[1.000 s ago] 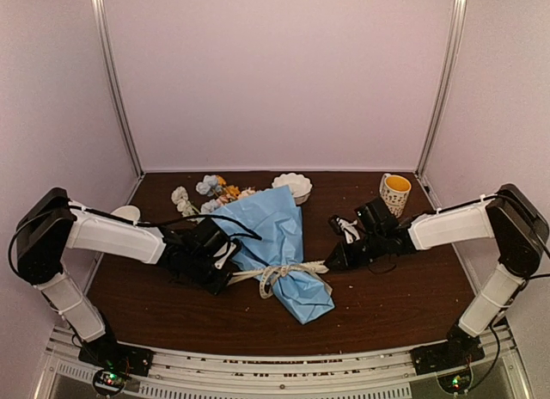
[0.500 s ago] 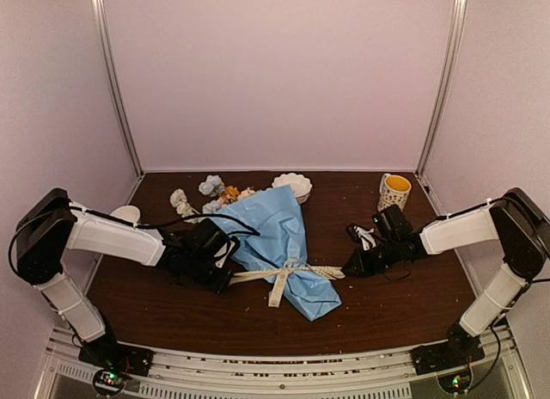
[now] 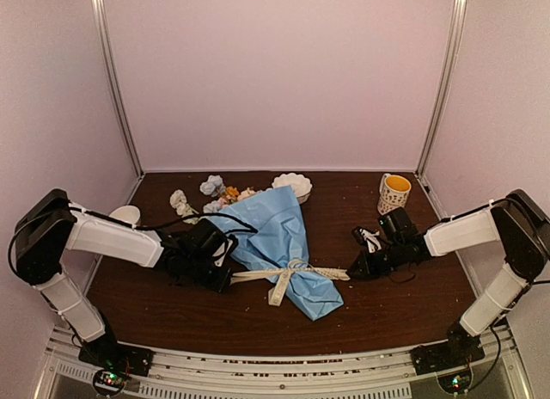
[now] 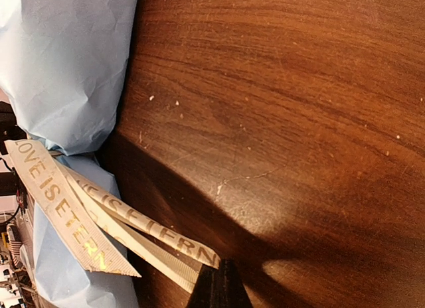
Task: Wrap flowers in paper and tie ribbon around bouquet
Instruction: Tie the half-tied ribbon around the folded bouquet.
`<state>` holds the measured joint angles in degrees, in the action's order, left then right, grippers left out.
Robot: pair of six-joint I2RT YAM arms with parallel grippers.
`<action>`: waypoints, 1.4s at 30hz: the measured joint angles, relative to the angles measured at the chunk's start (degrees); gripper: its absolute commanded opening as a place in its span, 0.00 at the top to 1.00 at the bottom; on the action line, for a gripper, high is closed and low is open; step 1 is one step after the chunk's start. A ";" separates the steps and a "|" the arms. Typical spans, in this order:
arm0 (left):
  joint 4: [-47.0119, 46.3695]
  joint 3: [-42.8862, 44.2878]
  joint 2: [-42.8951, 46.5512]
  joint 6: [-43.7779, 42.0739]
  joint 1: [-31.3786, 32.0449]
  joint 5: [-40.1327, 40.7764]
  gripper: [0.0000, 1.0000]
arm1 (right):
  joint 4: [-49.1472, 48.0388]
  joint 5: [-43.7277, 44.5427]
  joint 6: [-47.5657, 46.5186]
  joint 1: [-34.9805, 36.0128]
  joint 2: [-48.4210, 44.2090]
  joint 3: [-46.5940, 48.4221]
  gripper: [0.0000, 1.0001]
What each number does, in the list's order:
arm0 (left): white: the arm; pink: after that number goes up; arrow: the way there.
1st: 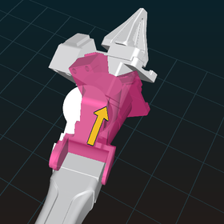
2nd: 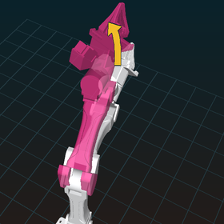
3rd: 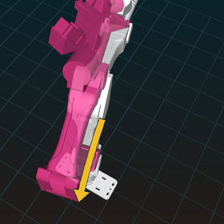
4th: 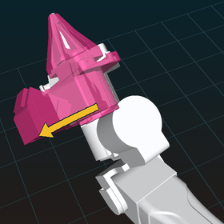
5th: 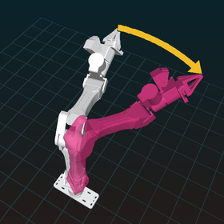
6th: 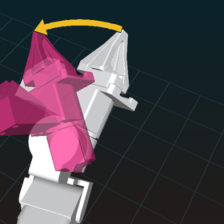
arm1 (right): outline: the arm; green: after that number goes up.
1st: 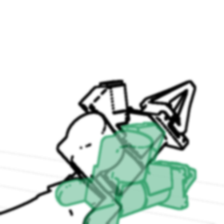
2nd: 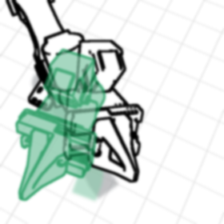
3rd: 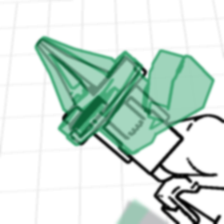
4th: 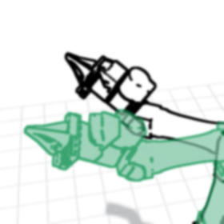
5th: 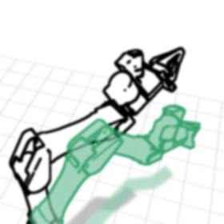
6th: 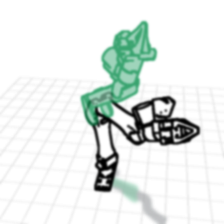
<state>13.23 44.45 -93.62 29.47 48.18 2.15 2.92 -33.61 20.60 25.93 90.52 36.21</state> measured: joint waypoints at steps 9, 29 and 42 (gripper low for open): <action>-1.86 -2.84 2.14 0.92 -1.68 -0.74 1.00 | 0.46 0.87 -0.11 -0.13 -0.85 -0.17 1.00; -2.80 -4.39 3.32 0.96 -2.19 -0.74 1.00 | 0.74 0.87 -0.94 -0.31 -0.46 -0.13 1.00; -2.51 -6.19 5.55 0.33 -2.36 -0.87 1.00 | 1.36 0.39 -1.64 0.81 0.28 0.59 1.00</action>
<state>10.72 38.26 -88.07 29.80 45.82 1.28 4.27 -33.21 18.96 26.74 90.80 36.80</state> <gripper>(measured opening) 0.013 0.009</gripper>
